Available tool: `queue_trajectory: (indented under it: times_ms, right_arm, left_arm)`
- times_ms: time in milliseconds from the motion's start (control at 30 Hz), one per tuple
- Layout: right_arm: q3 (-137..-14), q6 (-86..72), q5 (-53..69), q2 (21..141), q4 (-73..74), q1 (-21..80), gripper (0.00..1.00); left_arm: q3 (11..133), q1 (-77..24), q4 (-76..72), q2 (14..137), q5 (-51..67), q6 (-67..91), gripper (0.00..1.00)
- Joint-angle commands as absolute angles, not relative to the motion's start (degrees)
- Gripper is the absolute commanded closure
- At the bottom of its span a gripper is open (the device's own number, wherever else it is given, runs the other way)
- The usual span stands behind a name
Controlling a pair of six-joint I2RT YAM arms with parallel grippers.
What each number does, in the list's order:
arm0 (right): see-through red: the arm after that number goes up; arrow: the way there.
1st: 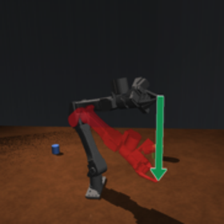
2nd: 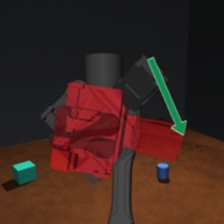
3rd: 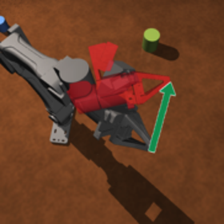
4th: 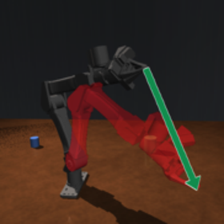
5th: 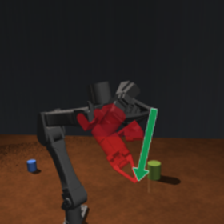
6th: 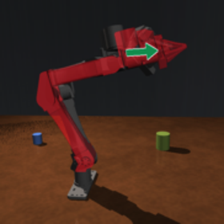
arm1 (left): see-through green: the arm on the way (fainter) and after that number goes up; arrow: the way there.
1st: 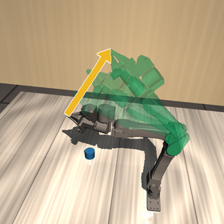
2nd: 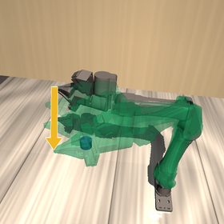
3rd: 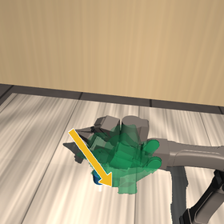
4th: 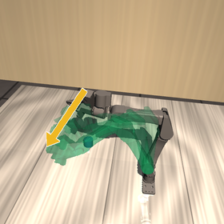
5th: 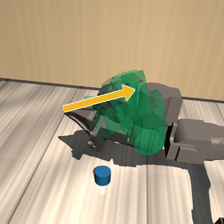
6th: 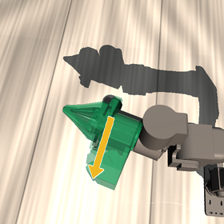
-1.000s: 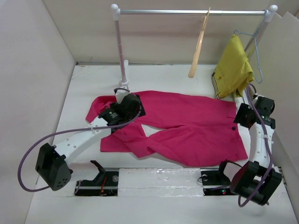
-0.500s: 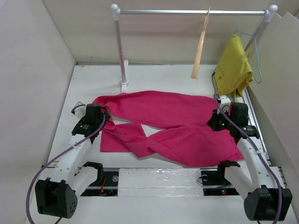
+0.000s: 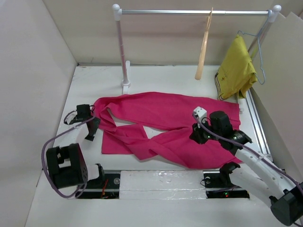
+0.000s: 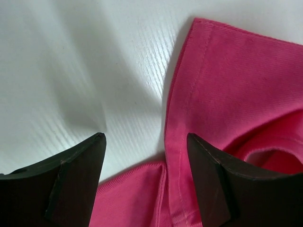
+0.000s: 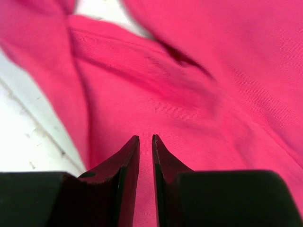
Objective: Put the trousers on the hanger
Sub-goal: Flatten out the trousers at the center of the board.
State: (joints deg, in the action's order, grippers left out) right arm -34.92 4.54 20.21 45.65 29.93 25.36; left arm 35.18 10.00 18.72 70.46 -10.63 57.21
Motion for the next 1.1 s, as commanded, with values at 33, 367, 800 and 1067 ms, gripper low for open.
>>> queue_trajectory:
  times_ms: [33, 367, 800, 1067]
  right_arm:
    - [-37.08, 0.97, 16.45, 48.15, 24.53, 32.77, 0.79]
    - [-44.12, -1.41, 11.69, 53.17, 23.73, 42.71, 0.82]
    - [-45.70, -1.49, 10.72, 55.81, 26.19, 43.76, 0.73]
    - [-50.87, 1.32, 12.58, 64.57, 25.32, 49.99, 0.79]
  left_arm:
    - [39.72, 10.20, 15.11, 76.89, -10.19, 58.10, 0.35]
    - [53.07, 10.20, 19.51, 91.66, -19.32, 51.07, 1.00]
    - [87.41, 10.20, 27.60, 101.94, -31.39, 37.20, 0.94]
    - [80.78, 7.05, 29.05, 92.20, -25.08, 34.11, 0.22]
